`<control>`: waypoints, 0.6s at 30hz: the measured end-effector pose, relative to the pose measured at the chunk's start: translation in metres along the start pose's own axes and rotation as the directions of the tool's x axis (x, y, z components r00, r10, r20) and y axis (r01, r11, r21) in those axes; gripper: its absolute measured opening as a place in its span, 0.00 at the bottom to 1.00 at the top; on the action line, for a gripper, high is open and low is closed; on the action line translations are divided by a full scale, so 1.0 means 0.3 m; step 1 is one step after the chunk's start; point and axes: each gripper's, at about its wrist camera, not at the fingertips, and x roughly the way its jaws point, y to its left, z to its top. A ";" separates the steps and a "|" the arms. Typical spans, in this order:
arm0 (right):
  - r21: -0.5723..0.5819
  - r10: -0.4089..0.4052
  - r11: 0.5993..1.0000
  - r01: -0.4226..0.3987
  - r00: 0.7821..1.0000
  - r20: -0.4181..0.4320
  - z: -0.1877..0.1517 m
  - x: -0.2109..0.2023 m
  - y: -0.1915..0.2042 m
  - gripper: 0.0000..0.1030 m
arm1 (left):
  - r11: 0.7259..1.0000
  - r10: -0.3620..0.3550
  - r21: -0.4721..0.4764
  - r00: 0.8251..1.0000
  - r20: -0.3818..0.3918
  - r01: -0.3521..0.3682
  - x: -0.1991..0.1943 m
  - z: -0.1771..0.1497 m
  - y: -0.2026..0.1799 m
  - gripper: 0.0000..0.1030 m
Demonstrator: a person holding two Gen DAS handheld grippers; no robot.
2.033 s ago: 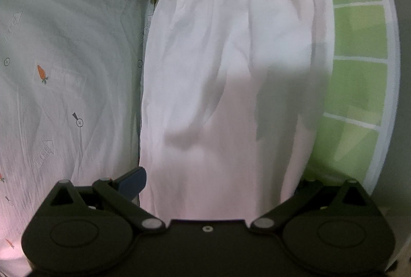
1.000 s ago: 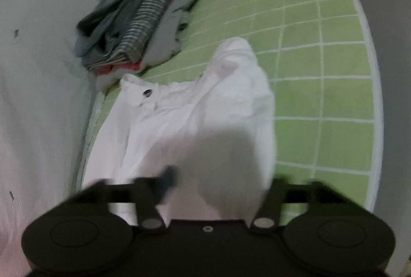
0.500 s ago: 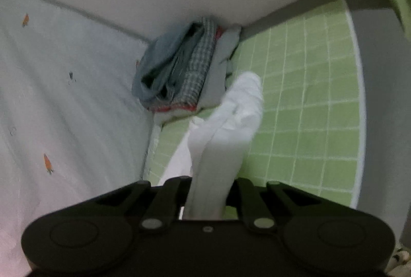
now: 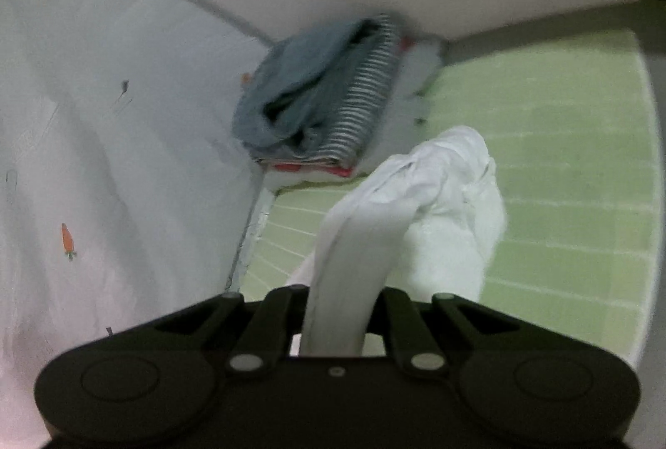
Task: Fold clothes
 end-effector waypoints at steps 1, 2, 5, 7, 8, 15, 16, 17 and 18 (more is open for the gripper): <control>-0.023 0.001 1.000 -0.002 1.000 -0.009 0.012 0.030 0.032 0.06 | 1.000 -0.016 0.005 1.000 0.003 0.016 0.026 0.015 -0.035 0.07; -0.038 0.003 0.999 -0.004 1.000 -0.018 0.024 0.063 0.063 0.06 | 0.999 -0.027 0.022 1.000 0.007 0.026 0.057 0.028 -0.078 0.07; -0.047 0.020 0.999 -0.021 0.999 -0.035 0.061 0.177 0.147 0.06 | 0.996 -0.046 0.082 0.999 0.014 0.045 0.162 0.063 -0.227 0.07; -0.055 0.027 0.998 -0.029 0.999 -0.037 0.083 0.264 0.208 0.06 | 0.992 -0.062 0.112 0.998 0.013 0.060 0.245 0.087 -0.337 0.07; -0.058 0.027 0.998 -0.029 0.999 -0.041 0.093 0.315 0.239 0.06 | 0.990 -0.071 0.127 0.997 0.012 0.068 0.287 0.099 -0.391 0.07; -0.101 -0.074 0.993 0.065 0.994 -0.087 0.097 0.810 0.397 0.16 | 0.972 -0.091 0.209 0.993 -0.072 0.105 0.774 0.090 -0.763 0.20; -0.124 -0.093 0.989 0.082 0.992 -0.089 0.088 0.876 0.410 0.32 | 0.968 -0.096 0.223 0.991 -0.088 0.114 0.852 0.078 -0.807 0.30; -0.155 -0.115 0.983 0.100 0.989 -0.094 0.076 0.924 0.422 0.59 | 0.965 -0.080 0.243 0.992 -0.098 0.102 0.886 0.057 -0.810 0.34; -0.188 -0.133 0.976 0.114 0.987 -0.093 0.058 0.951 0.434 0.70 | 0.961 -0.057 0.264 0.993 -0.106 0.084 0.908 0.034 -0.801 0.40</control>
